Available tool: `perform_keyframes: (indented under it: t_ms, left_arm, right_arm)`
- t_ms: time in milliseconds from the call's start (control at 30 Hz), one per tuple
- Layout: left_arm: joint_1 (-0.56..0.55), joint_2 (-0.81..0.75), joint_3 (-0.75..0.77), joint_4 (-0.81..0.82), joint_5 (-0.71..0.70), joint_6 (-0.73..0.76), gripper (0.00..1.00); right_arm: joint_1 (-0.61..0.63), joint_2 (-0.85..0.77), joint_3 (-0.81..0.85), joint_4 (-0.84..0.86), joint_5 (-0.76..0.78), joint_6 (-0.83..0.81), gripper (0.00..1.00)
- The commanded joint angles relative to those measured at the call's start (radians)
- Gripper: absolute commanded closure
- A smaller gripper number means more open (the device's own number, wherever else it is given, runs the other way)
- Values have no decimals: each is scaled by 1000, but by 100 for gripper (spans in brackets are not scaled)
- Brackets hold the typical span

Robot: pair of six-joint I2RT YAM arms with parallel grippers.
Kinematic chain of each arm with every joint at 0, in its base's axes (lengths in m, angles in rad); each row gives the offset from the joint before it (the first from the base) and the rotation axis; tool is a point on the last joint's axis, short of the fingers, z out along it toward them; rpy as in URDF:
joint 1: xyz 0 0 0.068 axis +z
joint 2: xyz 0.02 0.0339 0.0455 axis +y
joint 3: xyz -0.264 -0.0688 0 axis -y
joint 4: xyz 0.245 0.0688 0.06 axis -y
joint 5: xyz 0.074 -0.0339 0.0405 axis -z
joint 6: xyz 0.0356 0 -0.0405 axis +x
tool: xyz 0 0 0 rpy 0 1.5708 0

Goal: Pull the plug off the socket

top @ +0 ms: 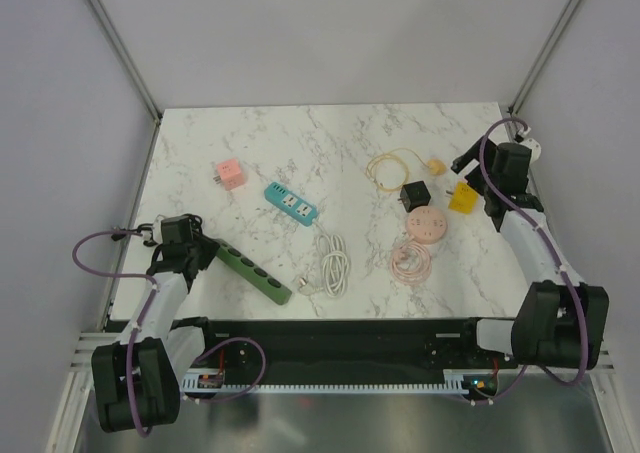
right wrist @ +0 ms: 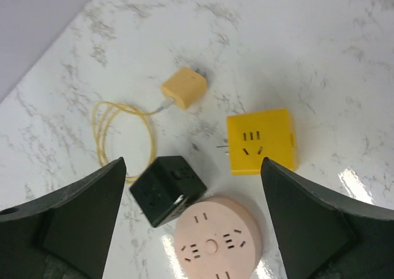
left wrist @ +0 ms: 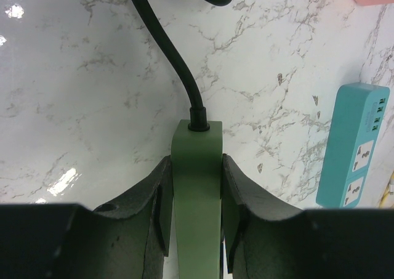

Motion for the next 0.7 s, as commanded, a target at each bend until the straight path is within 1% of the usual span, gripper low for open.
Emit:
perform_keyframes:
  t_ms: [0, 33, 67, 100, 133, 200, 233, 300, 333, 400, 433, 567, 600, 667]
  left_arm:
    - [-6, -14, 26, -3, -21, 49, 98]
    - [-6, -12, 32, -3, -20, 48, 98]
    - [-4, -12, 37, -3, -18, 48, 98]
    - [-4, -11, 42, -3, -15, 46, 98]
    - [-4, -10, 51, -3, -10, 49, 98]
    - [-6, -17, 62, -3, -7, 54, 98]
    - [-6, -21, 68, -1, -7, 57, 98]
    - [-6, -37, 72, 10, -9, 60, 98]
    - [-4, -44, 74, 16, -9, 60, 98]
    - [-4, -69, 71, 57, -1, 71, 98]
    - [-4, -78, 59, 80, 0, 72, 98]
    - [3, -125, 0, 229, 4, 80, 98]
    - [6, -138, -12, 319, 0, 87, 98]
    - [37, -132, -40, 393, 7, 109, 98]
  right_arm:
    - [58, -88, 113, -48, 91, -60, 2]
    - [103, -85, 132, -64, 81, -77, 2]
    - [124, -85, 156, -78, 65, -81, 2]
    - [159, -83, 160, -76, 47, -83, 2]
    - [214, -77, 166, -75, -8, -83, 2]
    - [278, -63, 170, -70, -41, -83, 2]
    - [358, -45, 170, -67, -91, -81, 2]
    - [453, -28, 161, -69, -91, -94, 2]
    - [549, -22, 152, -70, -82, -97, 2]
    - [637, -34, 106, -55, -45, -95, 2]
    - [706, -37, 88, -43, -45, -88, 2]
    - [812, -48, -3, 28, -109, -58, 2]
    - [829, -49, -12, 30, -131, -58, 2]
    - [857, -51, -21, 22, -149, -67, 2]
